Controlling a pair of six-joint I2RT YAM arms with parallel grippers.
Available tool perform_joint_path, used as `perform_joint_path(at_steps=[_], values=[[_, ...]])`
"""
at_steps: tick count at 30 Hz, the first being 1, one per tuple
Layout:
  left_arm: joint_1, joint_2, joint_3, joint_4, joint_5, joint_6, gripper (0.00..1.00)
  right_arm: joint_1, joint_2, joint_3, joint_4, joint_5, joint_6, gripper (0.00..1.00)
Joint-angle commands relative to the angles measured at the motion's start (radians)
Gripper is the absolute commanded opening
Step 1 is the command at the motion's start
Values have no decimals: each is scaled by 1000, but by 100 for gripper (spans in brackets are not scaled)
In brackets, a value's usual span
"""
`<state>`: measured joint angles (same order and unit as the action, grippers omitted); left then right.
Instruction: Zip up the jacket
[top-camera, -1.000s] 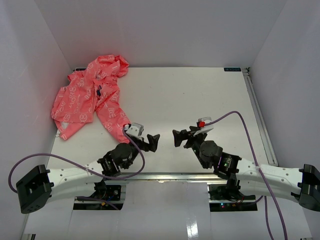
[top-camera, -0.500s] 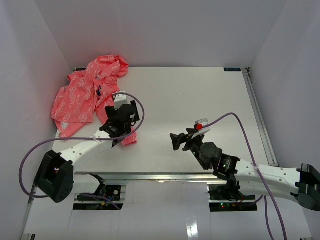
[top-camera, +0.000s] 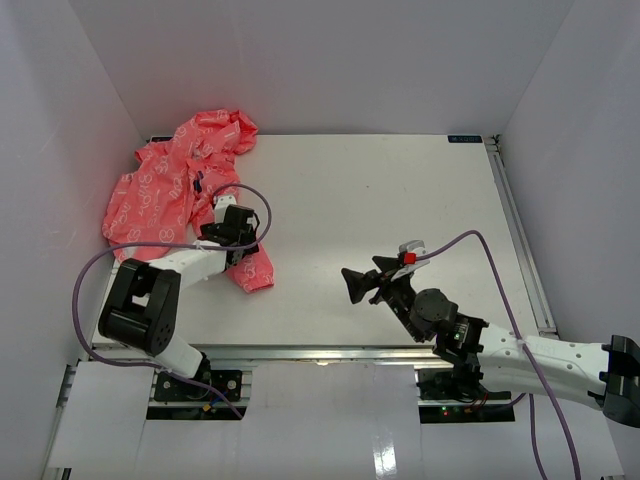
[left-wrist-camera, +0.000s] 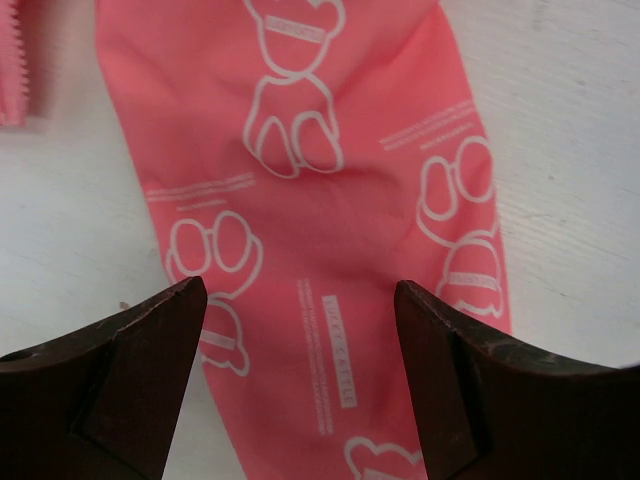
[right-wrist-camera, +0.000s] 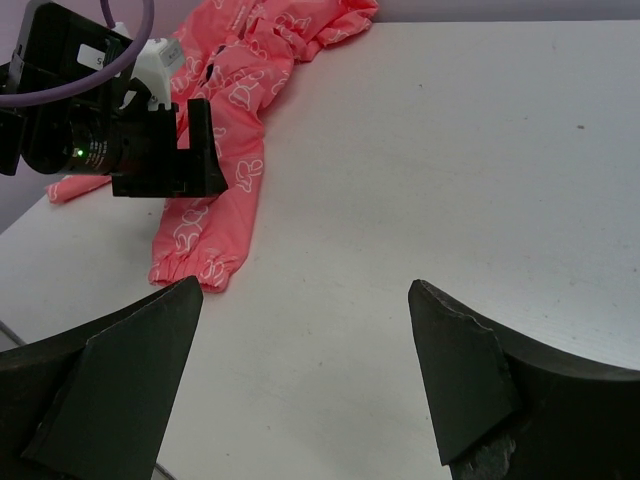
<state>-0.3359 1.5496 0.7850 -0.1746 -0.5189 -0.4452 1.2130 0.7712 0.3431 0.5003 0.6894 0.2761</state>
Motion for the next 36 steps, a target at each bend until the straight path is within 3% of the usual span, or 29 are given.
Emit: perform_joint_path(at_steps=[1, 4, 5, 11, 13, 20, 23, 29, 31, 32, 34, 36], values=[[-3, -40, -25, -1, 121, -24, 79, 5, -5, 3, 68, 5, -7, 90], [-3, -47, -55, -11, 175, -44, 63, 5, 15, 9, 69, 21, -15, 90], [-3, -53, -63, -3, 190, -47, 49, 4, 18, 14, 66, 17, -18, 90], [-15, -21, -70, 43, 280, -46, 3, 5, -4, 9, 68, 17, -23, 90], [-50, -11, -54, 58, 293, -45, 0, 4, -16, 6, 69, 16, -19, 90], [-275, 53, 44, 167, 416, -52, 0, 5, -10, 20, 32, 20, 16, 90], [-343, 161, 162, 194, 428, -73, 0, 5, -16, 28, 9, -4, 37, 91], [-410, 352, 524, 246, 645, -78, 0, 5, -64, -7, 26, 58, 34, 91], [-427, 390, 606, 239, 650, -70, 3, 5, -73, -3, 16, 72, 37, 91], [-424, 417, 668, 210, 652, -76, 17, 4, -82, -4, 10, 73, 39, 91], [-414, 435, 725, 178, 660, -69, 56, 4, -93, -9, 8, 74, 40, 91], [-410, 412, 735, 123, 627, -26, 76, 4, -99, -15, 11, 78, 37, 91]])
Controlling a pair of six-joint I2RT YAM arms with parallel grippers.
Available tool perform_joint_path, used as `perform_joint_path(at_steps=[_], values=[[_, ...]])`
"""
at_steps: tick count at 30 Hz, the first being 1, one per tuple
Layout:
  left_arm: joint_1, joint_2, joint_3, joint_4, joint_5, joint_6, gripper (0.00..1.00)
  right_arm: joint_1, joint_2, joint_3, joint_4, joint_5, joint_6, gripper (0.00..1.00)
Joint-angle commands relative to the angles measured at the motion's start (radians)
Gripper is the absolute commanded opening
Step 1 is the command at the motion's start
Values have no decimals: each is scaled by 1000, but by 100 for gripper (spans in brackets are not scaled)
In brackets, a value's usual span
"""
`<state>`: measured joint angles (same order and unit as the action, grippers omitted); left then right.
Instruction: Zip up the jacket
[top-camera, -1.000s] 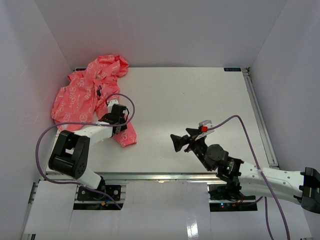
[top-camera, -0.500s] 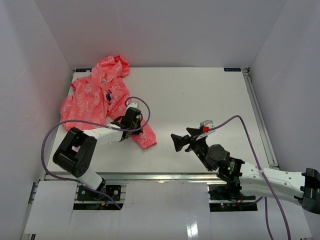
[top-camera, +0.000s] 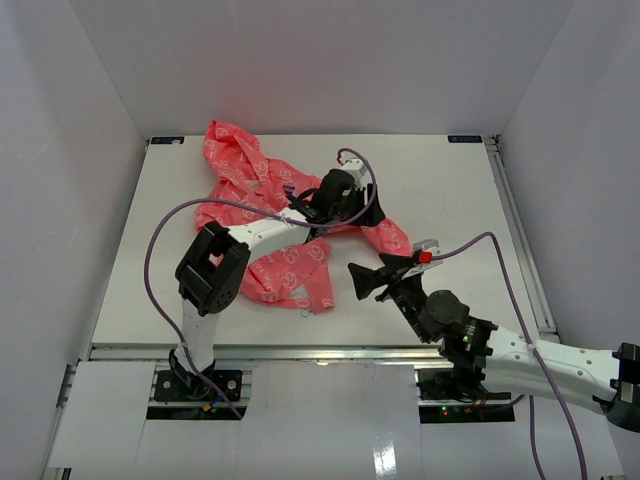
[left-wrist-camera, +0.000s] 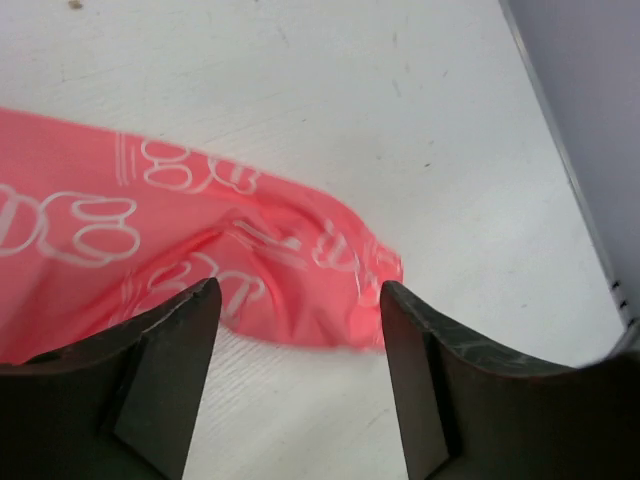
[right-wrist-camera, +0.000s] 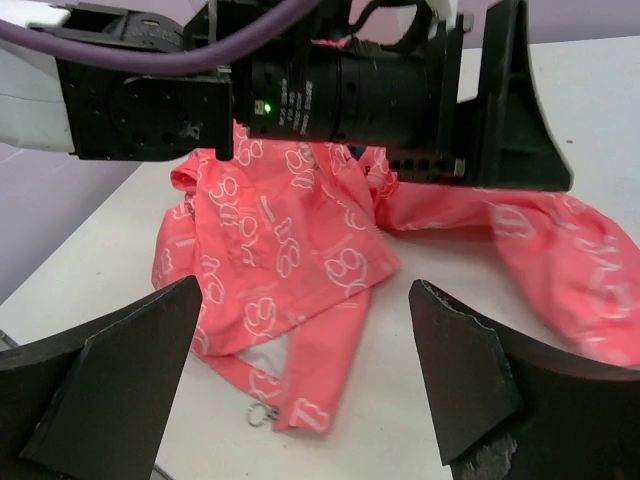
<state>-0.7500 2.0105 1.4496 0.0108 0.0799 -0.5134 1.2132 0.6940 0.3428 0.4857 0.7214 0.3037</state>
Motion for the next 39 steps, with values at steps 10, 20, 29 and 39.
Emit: perform_joint_path(at_steps=[10, 20, 29, 39], values=[[87, -520, -324, -278, -452, 134, 93, 5, 19, 17, -18, 93, 30, 91], [159, -717, -556, -252, -237, 23, 85, 4, -20, 28, -65, 74, 79, 91], [141, -571, -509, -159, -64, -61, 82, 5, -21, 18, -55, 102, 67, 91], [94, -360, -460, -175, -107, -68, 81, 3, -37, 24, -74, 90, 75, 92]])
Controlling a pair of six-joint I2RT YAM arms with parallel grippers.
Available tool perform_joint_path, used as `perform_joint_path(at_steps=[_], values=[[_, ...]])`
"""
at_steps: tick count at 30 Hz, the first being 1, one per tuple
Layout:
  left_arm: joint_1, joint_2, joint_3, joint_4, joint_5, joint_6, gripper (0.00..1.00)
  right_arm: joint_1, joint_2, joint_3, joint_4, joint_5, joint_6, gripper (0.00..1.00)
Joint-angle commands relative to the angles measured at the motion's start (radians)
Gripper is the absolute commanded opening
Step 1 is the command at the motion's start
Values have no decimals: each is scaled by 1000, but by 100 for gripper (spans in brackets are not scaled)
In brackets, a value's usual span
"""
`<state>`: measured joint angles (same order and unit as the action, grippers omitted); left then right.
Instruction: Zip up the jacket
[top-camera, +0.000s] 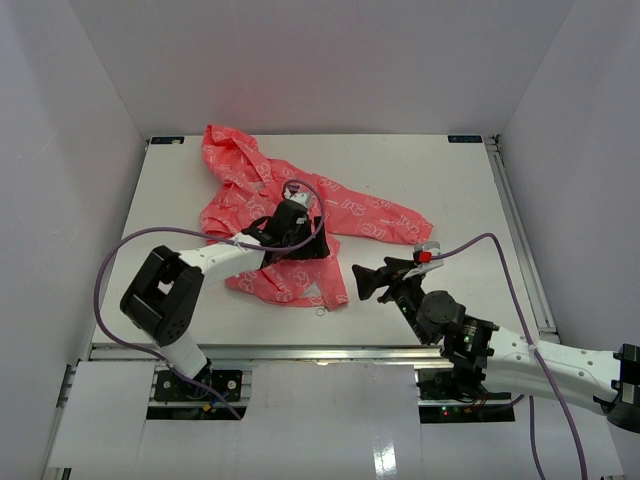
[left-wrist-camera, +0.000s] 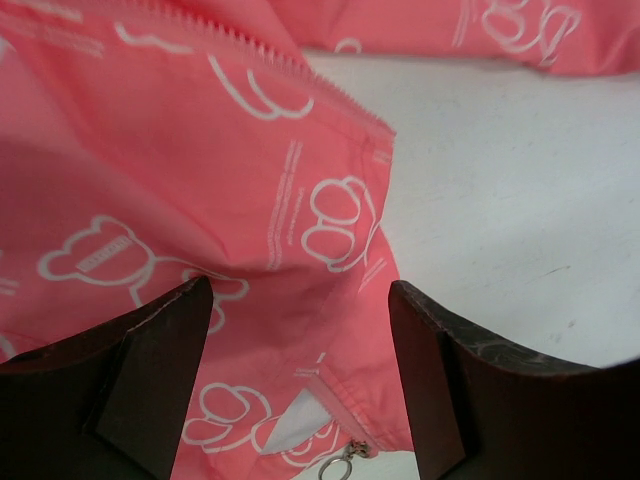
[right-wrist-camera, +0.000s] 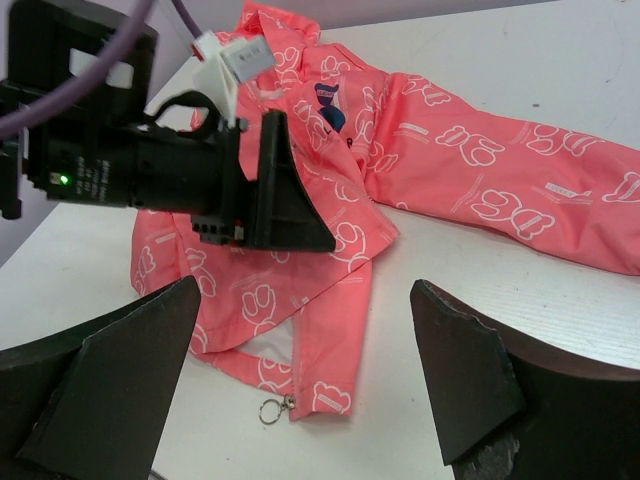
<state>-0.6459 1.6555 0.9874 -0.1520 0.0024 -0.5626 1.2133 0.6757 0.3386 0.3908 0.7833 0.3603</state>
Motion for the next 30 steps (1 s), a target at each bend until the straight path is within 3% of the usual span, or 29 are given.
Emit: perform_joint_path(at_steps=[1, 9, 11, 17, 19, 20, 21, 23, 30], values=[[-9, -11, -6, -10, -38, -26, 78, 5, -22, 25, 23, 26, 20, 93], [-9, -27, -12, -38, -135, -7, 7, 5, -24, 21, 28, 40, 12, 93], [-9, -47, -30, -38, -164, -11, 0, 5, -19, 25, 25, 39, 10, 94], [9, -157, -102, -42, -268, -21, 0, 3, -12, 28, 28, 24, 15, 94], [15, -175, -108, -21, -262, -26, 16, 3, -12, 28, 26, 17, 18, 94], [17, -177, -103, -12, -246, -27, 35, 3, -12, 28, 25, 14, 19, 94], [17, -171, -89, -7, -219, -28, 68, 3, -12, 27, 26, 13, 19, 94], [17, -137, -26, -7, -151, -2, 75, 3, -5, 24, 31, 21, 17, 94], [15, 60, 122, -85, -163, -20, 79, 4, 19, 36, 23, 23, 15, 94]])
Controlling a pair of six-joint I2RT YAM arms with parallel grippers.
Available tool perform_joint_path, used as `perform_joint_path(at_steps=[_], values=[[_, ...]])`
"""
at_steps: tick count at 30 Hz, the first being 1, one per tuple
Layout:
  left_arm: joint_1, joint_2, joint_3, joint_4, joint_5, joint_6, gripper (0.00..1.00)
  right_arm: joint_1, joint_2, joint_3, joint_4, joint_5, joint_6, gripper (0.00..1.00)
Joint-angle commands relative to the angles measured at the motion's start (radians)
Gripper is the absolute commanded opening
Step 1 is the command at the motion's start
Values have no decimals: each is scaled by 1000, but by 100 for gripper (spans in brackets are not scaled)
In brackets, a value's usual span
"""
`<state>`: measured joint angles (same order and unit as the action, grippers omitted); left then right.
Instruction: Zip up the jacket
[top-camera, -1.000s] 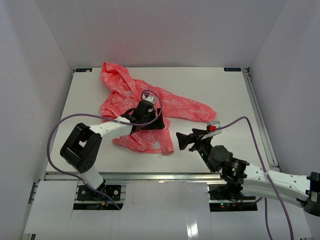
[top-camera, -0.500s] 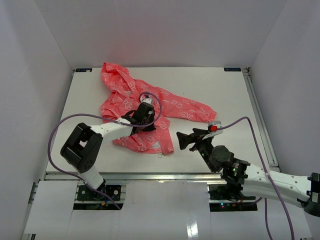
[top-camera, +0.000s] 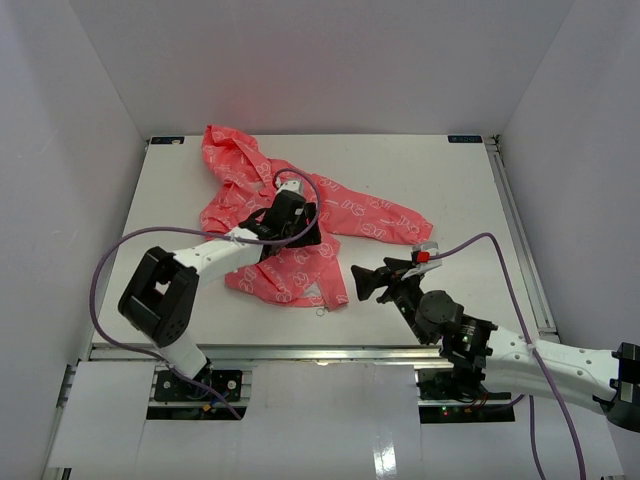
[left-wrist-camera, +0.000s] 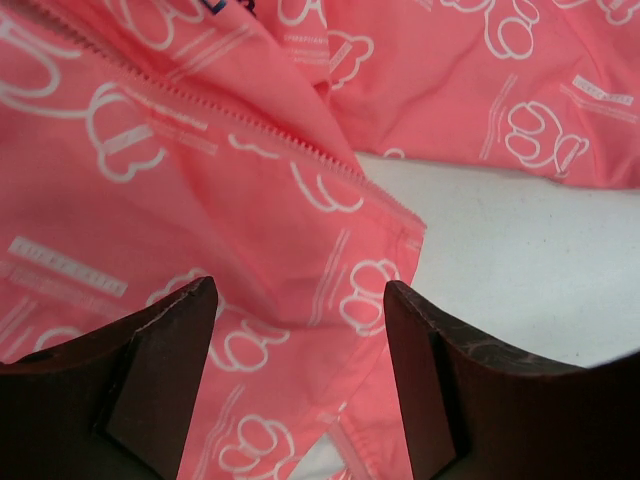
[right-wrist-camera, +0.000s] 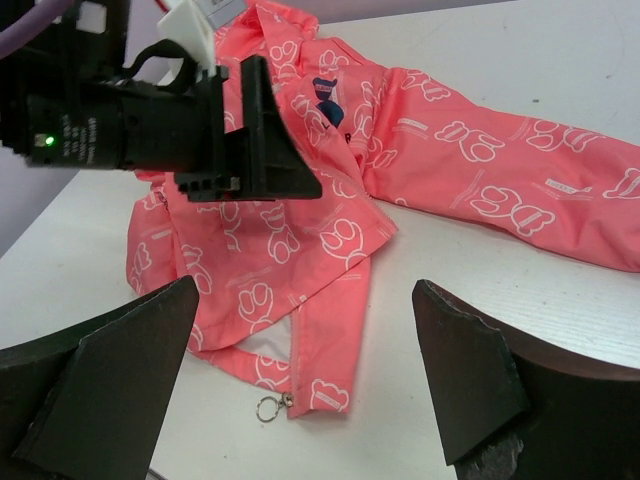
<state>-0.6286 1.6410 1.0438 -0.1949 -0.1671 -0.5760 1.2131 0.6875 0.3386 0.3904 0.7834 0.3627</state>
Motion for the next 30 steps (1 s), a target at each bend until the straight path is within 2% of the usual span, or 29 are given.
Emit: perform_joint_path(at_steps=[1, 3, 5, 6, 7, 8, 9, 12, 14, 18, 19, 20, 21, 22, 24, 25, 30], values=[[-2, 95, 69, -44, 5, -10, 79, 3, 6, 36, 22, 22, 13, 94], [-1, 121, 79, -51, 5, -20, 73, 5, -3, 36, 21, 20, 15, 94], [3, 152, 98, -72, 7, -26, 55, 5, -13, 34, 19, 17, 16, 94], [4, 170, 109, -80, 12, -24, 45, 4, -20, 33, 18, 15, 16, 94], [5, 183, 118, -89, 14, -21, 30, 4, -27, 33, 17, 13, 17, 94], [6, 188, 123, -100, 12, -17, 6, 5, -35, 33, 15, 10, 18, 94], [5, 181, 120, -107, 2, -19, 2, 5, -41, 29, 14, 7, 19, 94], [4, 109, 87, -113, -38, -30, 0, 4, -54, 21, 19, 6, 23, 95], [4, 9, 47, -105, -58, -27, 0, 5, -54, 20, 21, -4, 29, 94], [11, -108, -18, -71, -13, 51, 1, 5, -36, 24, 26, -19, 29, 95], [16, -135, -24, -79, -13, 61, 4, 5, -28, 25, 29, -20, 25, 95], [25, -140, -26, -84, -14, 63, 24, 5, -20, 28, 30, -16, 20, 95], [32, -144, -30, -83, 2, 66, 36, 4, -14, 29, 30, -3, 17, 95], [33, -145, -33, -84, 22, 71, 34, 3, -8, 31, 30, 6, 15, 95], [37, -155, -43, -82, 56, 74, 6, 3, 2, 36, 29, 9, 10, 95], [38, -165, -53, -73, 70, 73, 0, 3, 5, 37, 28, 9, 9, 95], [40, -231, -100, -42, 46, 54, 0, 5, 3, 37, 28, 0, 9, 95]])
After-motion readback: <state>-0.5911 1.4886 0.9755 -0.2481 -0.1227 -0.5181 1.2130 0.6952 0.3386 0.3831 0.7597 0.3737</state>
